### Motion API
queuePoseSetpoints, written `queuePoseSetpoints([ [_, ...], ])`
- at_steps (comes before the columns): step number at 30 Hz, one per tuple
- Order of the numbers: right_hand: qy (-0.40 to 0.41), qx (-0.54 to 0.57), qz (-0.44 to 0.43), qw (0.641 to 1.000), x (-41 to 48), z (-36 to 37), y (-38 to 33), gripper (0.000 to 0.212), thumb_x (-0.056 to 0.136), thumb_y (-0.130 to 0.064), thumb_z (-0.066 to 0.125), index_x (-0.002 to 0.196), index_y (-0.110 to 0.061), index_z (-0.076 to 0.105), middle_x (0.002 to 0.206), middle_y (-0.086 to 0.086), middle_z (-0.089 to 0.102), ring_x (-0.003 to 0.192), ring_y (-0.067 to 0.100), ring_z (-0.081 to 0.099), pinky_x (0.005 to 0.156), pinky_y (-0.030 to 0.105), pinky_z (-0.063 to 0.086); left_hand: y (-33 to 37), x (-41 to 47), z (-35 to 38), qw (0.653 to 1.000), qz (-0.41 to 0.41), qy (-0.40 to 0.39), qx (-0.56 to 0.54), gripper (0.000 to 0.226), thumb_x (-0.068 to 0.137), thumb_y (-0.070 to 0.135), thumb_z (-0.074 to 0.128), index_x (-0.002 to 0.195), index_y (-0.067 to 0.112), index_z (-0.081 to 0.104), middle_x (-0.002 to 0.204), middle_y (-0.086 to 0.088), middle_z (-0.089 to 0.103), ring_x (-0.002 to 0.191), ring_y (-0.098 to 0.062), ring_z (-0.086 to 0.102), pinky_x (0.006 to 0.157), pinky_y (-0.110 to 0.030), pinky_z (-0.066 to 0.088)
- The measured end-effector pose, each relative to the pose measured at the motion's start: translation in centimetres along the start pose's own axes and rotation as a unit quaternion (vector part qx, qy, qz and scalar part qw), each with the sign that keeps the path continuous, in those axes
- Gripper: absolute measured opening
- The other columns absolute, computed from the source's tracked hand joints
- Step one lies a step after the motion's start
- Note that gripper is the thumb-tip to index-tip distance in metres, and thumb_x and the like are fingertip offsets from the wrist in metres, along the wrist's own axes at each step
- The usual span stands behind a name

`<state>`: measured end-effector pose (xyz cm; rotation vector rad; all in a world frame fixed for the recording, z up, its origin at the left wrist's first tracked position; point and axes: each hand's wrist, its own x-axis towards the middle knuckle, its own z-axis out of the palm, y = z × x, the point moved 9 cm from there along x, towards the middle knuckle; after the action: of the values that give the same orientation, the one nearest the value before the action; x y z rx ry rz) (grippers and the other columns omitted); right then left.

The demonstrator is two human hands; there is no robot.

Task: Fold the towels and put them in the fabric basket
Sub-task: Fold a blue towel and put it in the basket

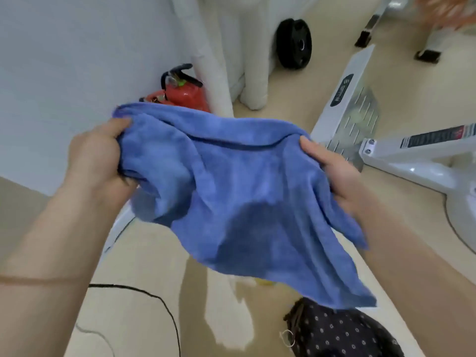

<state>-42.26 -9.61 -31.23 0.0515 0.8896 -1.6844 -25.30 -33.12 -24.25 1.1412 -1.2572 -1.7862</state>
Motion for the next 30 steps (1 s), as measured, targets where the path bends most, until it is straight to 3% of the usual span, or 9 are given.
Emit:
queuePoseSetpoints([
  [3,0.018,-0.129,-0.110,0.985,2.5,0.1,-1.9,0.039,0.083,-0.035,0.065,0.108,-0.005,0.060,0.091,0.006,0.056,0.092,0.019,0.053,0.081,0.031,0.040,-1.6,-0.1,1.8,0.995,0.079,-0.044,0.044,0.018,0.094,0.016,0.048,0.100,0.007,0.062,0.102,-0.010,0.067,0.087,-0.018,0.070,0.074,-0.031,0.057],
  [7,-0.025,-0.238,-0.235,0.942,2.8,-0.2,-2.8,0.021,0.085,-0.033,0.062,0.093,-0.014,0.061,0.079,-0.002,0.060,0.079,0.013,0.058,0.075,0.027,0.047,-4.1,-1.4,3.4,0.979,0.170,-0.093,0.070,0.019,0.092,0.029,0.052,0.098,0.014,0.061,0.092,-0.002,0.069,0.086,-0.016,0.070,0.070,-0.027,0.056],
  [11,-0.204,-0.326,-0.197,0.902,3.7,0.7,3.0,0.034,0.086,-0.004,0.058,0.119,0.004,0.059,0.100,0.013,0.069,0.094,0.022,0.068,0.083,0.027,0.054,-11.0,-4.3,9.6,0.897,0.236,-0.279,0.249,0.047,0.082,0.006,0.069,0.120,0.028,0.054,0.090,0.015,0.070,0.082,0.006,0.065,0.074,-0.014,0.052],
  [13,-0.198,-0.389,-0.183,0.881,4.7,-1.4,4.7,0.039,0.077,0.002,0.065,0.116,0.000,0.063,0.099,0.011,0.072,0.091,0.019,0.069,0.080,0.025,0.055,-14.9,-4.3,10.8,0.852,0.261,-0.297,0.344,0.027,0.085,0.004,0.065,0.105,0.021,0.066,0.087,0.015,0.068,0.074,0.008,0.059,0.073,-0.015,0.049],
  [17,-0.189,-0.437,-0.171,0.863,3.9,-6.2,4.3,0.039,0.067,0.005,0.066,0.105,-0.004,0.069,0.093,0.010,0.073,0.079,0.018,0.070,0.070,0.025,0.057,-16.0,-3.5,8.1,0.909,0.215,-0.196,0.298,0.018,0.078,0.017,0.063,0.063,0.008,0.059,0.058,0.003,0.054,0.053,-0.010,0.048,0.056,-0.028,0.039],
  [22,-0.329,-0.284,-0.266,0.860,-2.2,-4.9,1.6,0.038,0.070,-0.022,0.074,0.107,-0.011,0.072,0.092,0.022,0.065,0.089,0.026,0.064,0.079,0.025,0.053,-10.4,-8.2,8.6,0.920,0.151,-0.355,0.076,0.011,0.073,0.018,0.060,0.072,0.008,0.061,0.061,-0.004,0.065,0.059,-0.014,0.064,0.058,-0.020,0.053],
  [24,-0.233,-0.252,-0.262,0.902,0.4,-6.9,1.1,0.041,0.072,-0.022,0.070,0.112,-0.013,0.070,0.099,0.023,0.059,0.098,0.028,0.056,0.089,0.033,0.048,-9.4,-6.4,8.1,0.936,0.166,-0.305,0.046,0.011,0.082,0.015,0.056,0.072,0.011,0.059,0.064,-0.004,0.064,0.060,-0.013,0.063,0.061,-0.021,0.054],
  [27,0.021,-0.275,-0.171,0.946,6.8,-14.0,4.3,0.033,0.079,-0.011,0.066,0.111,-0.004,0.066,0.095,0.012,0.060,0.088,0.022,0.055,0.078,0.030,0.047,-12.8,0.0,5.1,0.960,0.205,-0.096,0.163,0.008,0.083,0.013,0.065,0.079,0.017,0.059,0.071,-0.003,0.059,0.064,-0.014,0.057,0.062,-0.021,0.049],
  [30,0.212,-0.279,-0.133,0.927,9.0,-19.8,7.6,0.010,0.090,-0.002,0.054,0.085,-0.009,0.059,0.075,0.008,0.056,0.061,0.017,0.052,0.055,0.024,0.045,-21.7,4.2,1.6,0.980,0.058,-0.037,0.188,0.020,0.078,0.002,0.067,0.074,0.018,0.056,0.078,-0.009,0.056,0.073,-0.019,0.054,0.070,-0.029,0.046],
])
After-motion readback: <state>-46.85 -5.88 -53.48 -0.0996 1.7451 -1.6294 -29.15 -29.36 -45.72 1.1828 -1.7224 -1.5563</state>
